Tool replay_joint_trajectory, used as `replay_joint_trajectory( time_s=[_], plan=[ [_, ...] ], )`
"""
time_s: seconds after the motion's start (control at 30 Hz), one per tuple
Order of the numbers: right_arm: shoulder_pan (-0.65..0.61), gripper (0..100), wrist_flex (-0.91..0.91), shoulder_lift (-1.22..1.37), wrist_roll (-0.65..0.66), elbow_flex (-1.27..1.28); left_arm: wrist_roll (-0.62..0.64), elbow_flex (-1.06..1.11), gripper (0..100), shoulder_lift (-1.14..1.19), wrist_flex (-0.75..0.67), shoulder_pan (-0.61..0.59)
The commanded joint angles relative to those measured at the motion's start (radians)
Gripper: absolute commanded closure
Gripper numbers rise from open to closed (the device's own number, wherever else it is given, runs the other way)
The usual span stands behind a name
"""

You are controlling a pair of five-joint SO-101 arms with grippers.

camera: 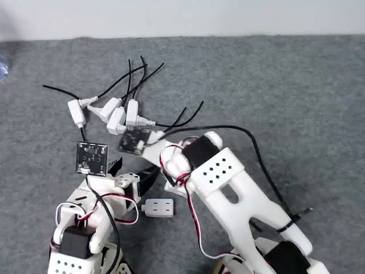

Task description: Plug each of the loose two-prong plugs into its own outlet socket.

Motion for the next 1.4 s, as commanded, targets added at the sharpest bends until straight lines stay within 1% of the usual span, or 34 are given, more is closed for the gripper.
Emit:
replay_joint_trajectory(
  time_s=[0.0,0.23,0.5,0.9,1.37],
  plan=[
    [-0.015,99.0,0.036,-0.033,-0.041,-0.123,0.008,-0.007,68,-0.009,0.005,0.008],
    [-0.033,99.0,0.047,-0.028,-0.046,-0.175,0.008,-0.007,68,-0.009,0.006,0.008],
    [-0.113,99.0,0.068,-0.039,-0.048,-0.206,0.006,-0.007,68,-0.009,0.008,0.008],
    [-0.111,99.0,0.128,-0.039,-0.066,-0.339,0.006,0.012,68,-0.009,0.003,0.008],
    [-0.111,99.0,0.116,-0.039,-0.066,-0.344,0.005,0.015,68,-0.011,0.003,0.008]
  ],
)
